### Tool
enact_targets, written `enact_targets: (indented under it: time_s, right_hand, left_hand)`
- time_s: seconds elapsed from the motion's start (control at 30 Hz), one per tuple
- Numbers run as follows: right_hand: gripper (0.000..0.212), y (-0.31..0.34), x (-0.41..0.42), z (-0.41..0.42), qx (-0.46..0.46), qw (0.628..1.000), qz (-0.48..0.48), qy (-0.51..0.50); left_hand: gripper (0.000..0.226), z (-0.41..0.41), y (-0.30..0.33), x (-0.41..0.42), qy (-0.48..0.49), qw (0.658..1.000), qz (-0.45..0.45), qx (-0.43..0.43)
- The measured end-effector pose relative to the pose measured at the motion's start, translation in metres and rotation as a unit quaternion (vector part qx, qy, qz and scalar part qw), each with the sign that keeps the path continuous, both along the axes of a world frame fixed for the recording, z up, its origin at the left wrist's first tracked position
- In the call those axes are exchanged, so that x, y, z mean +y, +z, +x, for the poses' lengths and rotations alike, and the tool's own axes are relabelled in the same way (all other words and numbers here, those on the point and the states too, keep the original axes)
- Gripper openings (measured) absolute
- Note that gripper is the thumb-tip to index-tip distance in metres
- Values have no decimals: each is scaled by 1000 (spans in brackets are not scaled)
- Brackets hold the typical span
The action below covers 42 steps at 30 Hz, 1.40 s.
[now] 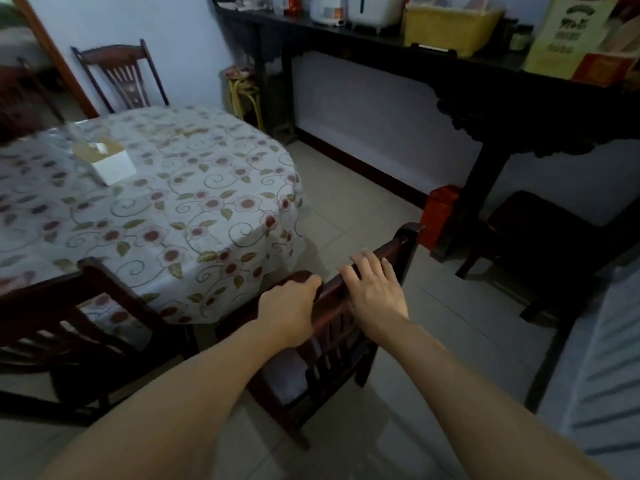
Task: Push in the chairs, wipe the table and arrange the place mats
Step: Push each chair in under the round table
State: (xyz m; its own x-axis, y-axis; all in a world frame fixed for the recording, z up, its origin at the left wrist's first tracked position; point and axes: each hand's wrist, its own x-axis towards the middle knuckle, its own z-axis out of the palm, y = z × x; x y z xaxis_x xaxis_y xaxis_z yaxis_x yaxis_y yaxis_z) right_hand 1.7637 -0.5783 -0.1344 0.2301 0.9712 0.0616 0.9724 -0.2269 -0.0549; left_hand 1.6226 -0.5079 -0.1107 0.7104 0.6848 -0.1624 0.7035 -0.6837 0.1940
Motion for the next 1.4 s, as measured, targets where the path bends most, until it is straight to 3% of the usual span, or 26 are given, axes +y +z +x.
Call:
enact_targets:
  time_s: [0.1, 0.27, 0.47, 0.67, 0.9, 1.23, 1.4]
  right_hand:
    - [62, 8, 44, -5, -31, 999, 5, 23]
    - [45, 26, 123, -5, -70, 993, 34, 86]
    - [55, 54, 210, 4, -38, 987, -26, 156]
    - [56, 60, 273, 8, -39, 979, -26, 199]
    - [63, 69, 348, 14, -60, 954, -49, 289]
    - [59, 64, 416, 29, -59, 922, -16, 382]
    - [46, 33, 421, 29, -54, 908, -25, 415]
  left_hand:
    - [34, -12, 1, 34, 71, 997, 28, 7]
    - [31, -26, 8, 103, 128, 990, 59, -14]
    - [38, -30, 18, 168, 176, 981, 81, -12]
    - [50, -48, 20, 215, 223, 972, 64, -33]
    - [45, -60, 27, 273, 265, 963, 46, -33]
    - [47, -48, 32, 324, 302, 949, 84, 5]
    - [41, -41, -2, 316, 295, 947, 128, 17]
